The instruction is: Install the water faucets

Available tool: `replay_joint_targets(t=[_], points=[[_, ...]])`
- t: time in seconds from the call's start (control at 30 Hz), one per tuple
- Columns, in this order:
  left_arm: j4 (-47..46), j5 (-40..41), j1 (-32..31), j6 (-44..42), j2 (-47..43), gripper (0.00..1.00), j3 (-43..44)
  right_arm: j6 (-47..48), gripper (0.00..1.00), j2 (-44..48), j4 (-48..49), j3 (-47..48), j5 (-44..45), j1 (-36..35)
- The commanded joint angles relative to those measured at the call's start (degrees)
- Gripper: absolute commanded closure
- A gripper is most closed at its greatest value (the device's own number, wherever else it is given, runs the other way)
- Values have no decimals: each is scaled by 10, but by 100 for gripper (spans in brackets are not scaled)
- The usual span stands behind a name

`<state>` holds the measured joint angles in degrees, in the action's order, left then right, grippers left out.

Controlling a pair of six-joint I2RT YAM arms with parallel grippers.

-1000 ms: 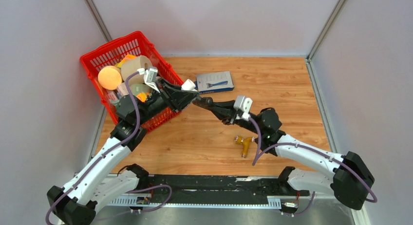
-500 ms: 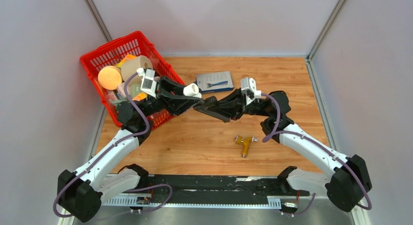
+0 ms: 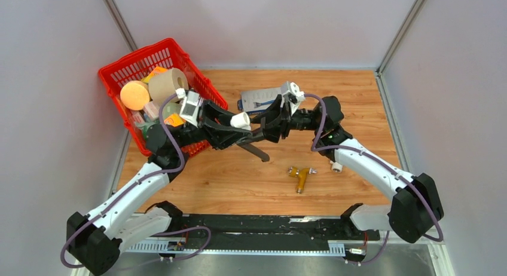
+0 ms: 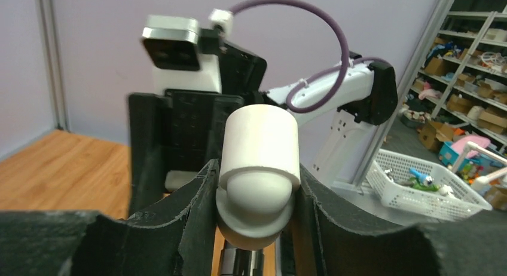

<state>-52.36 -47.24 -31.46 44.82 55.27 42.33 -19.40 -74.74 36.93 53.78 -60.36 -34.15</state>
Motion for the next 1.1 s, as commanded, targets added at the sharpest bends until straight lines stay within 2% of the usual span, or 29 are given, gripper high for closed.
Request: replay_joint_targets(t=[0.0, 0.1, 0.33, 0.43, 0.57, 0.8, 0.9, 1.07], points=[[230, 53, -51, -92, -44, 100, 40, 80, 45, 44, -128, -24, 251, 5], [333, 172, -51, -110, -52, 100, 54, 117, 37, 92, -133, -60, 323, 2], [448, 331, -52, -82, -52, 100, 79, 190, 29, 175, -118, -133, 535, -44], [487, 400, -54, -59, -50, 100, 88, 224, 27, 209, -73, -175, 623, -96], [521, 462, -58, -33, -45, 100, 98, 298, 26, 224, 21, -222, 730, -208], [521, 494, -60, -1, -38, 100, 101, 457, 19, 119, 174, -235, 858, -384], [521, 503, -60, 9, -45, 100, 101, 515, 17, 50, 244, -222, 890, -426], [517, 509, -60, 34, -57, 100, 94, 614, 16, -54, 338, -193, 931, -456]])
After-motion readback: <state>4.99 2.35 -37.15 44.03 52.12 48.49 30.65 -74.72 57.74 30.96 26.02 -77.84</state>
